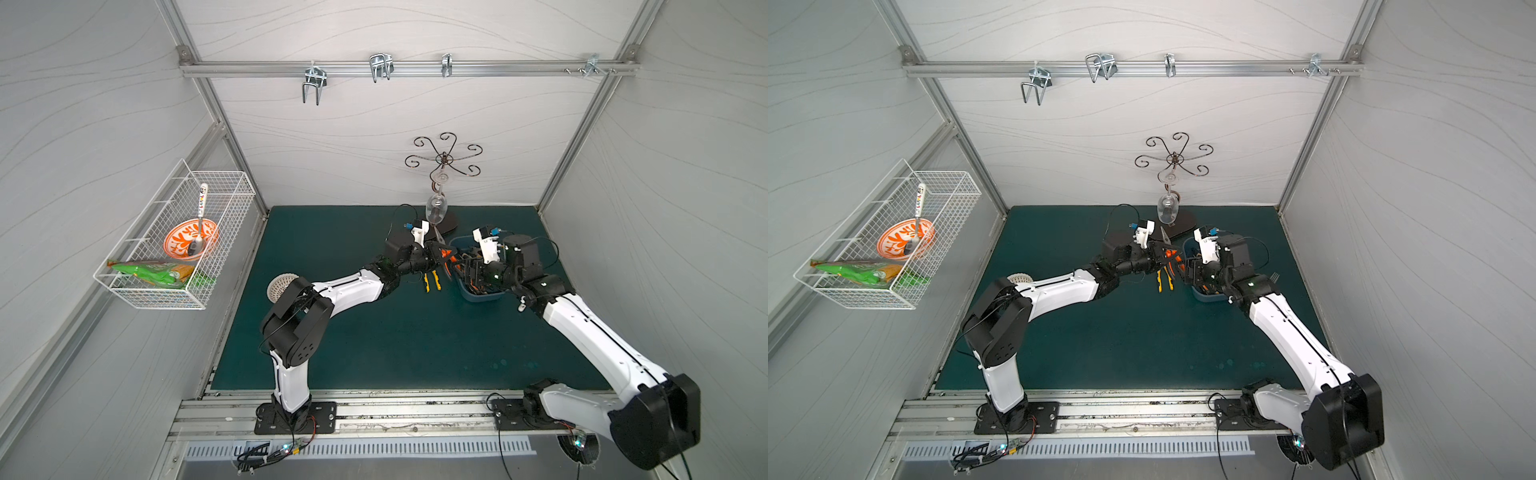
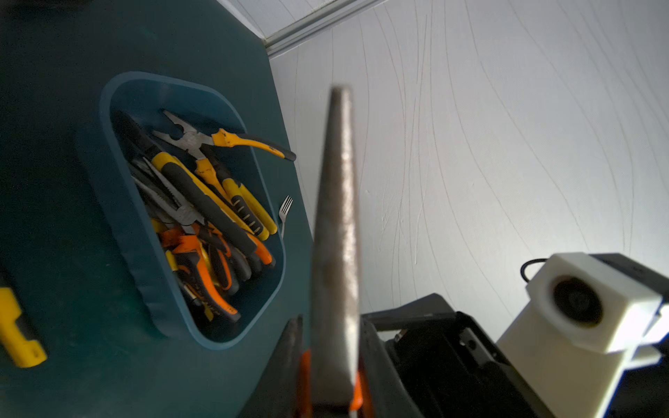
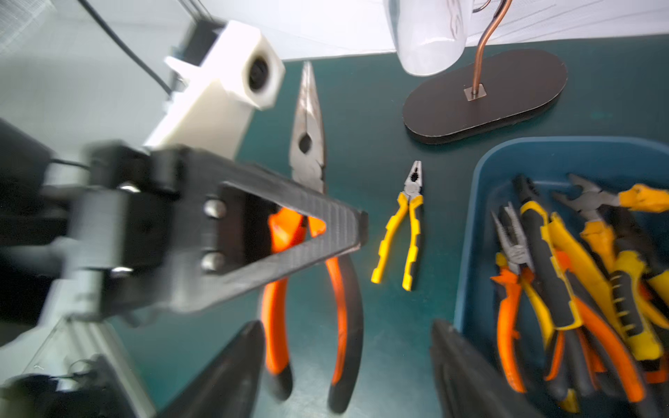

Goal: Take the pliers out of the storage box
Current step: Pick up the pliers from the storage box, then place the pliers at the center of the board.

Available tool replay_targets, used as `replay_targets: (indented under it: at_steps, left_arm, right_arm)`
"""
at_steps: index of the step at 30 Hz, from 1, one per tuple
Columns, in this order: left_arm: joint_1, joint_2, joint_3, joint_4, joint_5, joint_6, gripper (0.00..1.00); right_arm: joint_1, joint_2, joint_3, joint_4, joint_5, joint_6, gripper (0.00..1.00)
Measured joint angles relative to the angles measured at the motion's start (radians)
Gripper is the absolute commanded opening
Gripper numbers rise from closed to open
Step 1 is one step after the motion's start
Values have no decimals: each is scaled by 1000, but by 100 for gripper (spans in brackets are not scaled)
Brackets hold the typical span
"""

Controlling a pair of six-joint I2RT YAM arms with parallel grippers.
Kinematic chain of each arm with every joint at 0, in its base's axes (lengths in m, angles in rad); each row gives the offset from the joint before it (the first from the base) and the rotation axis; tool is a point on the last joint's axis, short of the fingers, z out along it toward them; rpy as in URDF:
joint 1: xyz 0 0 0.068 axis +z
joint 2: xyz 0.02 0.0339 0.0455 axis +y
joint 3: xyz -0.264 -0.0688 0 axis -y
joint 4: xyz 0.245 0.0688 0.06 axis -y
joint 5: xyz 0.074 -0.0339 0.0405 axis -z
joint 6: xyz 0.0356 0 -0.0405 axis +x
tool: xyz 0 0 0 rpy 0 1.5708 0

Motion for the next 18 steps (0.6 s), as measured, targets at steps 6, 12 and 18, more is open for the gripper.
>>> replay_targets:
  at_steps: [6,12,18]
  left_arm:
    - [97,-83,-131,-168,59,134,0]
    - [156,-97,-129,-458,19,293,0]
    - [183,49,63,-689,2,364,0]
  right_arm:
    - [42,-61,-61,0,-10,-32,99]
    - [135,-42,-112,12,10,-64,99]
    - [180,18,-113,34,41,-89,99]
